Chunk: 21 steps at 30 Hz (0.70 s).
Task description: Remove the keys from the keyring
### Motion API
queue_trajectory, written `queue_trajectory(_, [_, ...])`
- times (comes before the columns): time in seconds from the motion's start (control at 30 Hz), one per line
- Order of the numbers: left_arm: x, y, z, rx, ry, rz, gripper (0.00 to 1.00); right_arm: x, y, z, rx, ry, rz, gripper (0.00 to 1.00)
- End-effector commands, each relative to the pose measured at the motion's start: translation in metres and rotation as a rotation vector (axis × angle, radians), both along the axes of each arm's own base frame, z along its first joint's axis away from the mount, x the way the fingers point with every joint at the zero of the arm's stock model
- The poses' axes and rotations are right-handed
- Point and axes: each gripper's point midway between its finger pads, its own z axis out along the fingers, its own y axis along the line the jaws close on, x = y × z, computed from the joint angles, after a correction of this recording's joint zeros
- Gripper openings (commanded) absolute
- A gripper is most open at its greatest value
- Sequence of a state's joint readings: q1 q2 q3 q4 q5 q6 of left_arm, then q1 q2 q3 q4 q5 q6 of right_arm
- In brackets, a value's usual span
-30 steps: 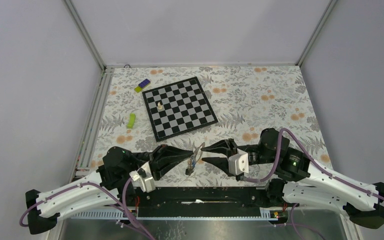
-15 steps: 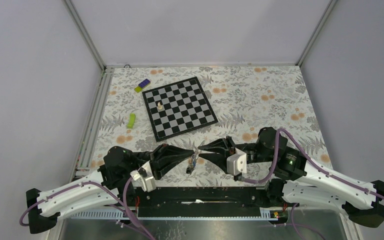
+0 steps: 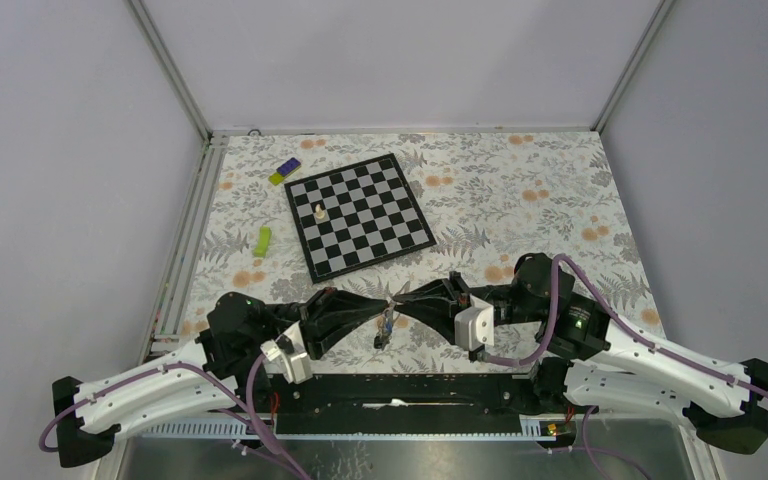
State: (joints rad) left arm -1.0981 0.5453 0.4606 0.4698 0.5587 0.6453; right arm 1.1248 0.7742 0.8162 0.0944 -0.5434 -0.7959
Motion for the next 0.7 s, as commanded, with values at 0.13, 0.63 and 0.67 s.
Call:
queue_trajectory(0.13, [-0.0043,0.0042,0.0194,-0.073,-0.034,-0.013,0.0,-0.0086,0.0004,0.0219,0.059,-0.004,0.044,0.23])
queue_trajectory(0.63, [-0.0042,0.003,0.0187,-0.073,-0.031,-0.016,0.0,-0.0089,0.0011,0.0201,0.052,-0.004,0.048,0.17])
queue_trajectory(0.67, [-0.0042,0.0032,0.0187,-0.073,-0.031,-0.016,0.0,-0.0087,0.0009,0.0194,0.05,-0.004,0.047,0.17])
